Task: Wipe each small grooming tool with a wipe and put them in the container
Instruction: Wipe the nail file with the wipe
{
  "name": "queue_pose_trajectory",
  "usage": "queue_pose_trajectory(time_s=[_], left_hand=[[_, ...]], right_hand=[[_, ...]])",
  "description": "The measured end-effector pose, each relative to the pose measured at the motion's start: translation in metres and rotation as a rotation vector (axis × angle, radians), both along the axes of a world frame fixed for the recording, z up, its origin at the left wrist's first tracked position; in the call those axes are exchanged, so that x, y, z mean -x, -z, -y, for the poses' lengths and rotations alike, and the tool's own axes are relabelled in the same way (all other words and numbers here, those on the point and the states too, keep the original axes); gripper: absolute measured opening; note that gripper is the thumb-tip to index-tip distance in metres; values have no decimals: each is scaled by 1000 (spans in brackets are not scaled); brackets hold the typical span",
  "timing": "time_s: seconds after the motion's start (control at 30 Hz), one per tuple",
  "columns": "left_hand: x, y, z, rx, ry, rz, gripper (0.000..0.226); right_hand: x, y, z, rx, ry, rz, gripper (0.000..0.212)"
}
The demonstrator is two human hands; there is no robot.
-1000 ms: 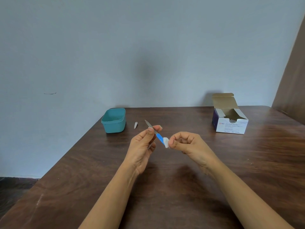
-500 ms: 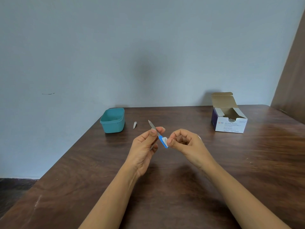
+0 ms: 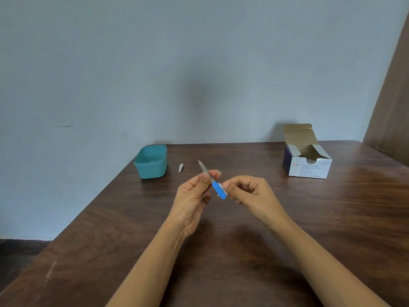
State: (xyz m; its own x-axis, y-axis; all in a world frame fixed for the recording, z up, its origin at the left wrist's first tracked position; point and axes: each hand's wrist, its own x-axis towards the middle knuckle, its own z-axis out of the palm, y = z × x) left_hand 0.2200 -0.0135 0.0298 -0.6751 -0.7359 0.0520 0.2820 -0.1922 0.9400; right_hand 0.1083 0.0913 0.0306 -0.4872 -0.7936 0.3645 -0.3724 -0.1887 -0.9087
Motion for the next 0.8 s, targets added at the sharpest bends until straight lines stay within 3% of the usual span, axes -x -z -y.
queue_pose_trajectory(time_s=[0.57, 0.8], left_hand=[[-1, 0, -1, 27, 16, 5, 22], [-1, -1, -3, 6, 15, 0, 19]], right_hand=[[1, 0, 1, -10, -11, 60, 8], [5, 3, 3, -21, 87, -49, 9]])
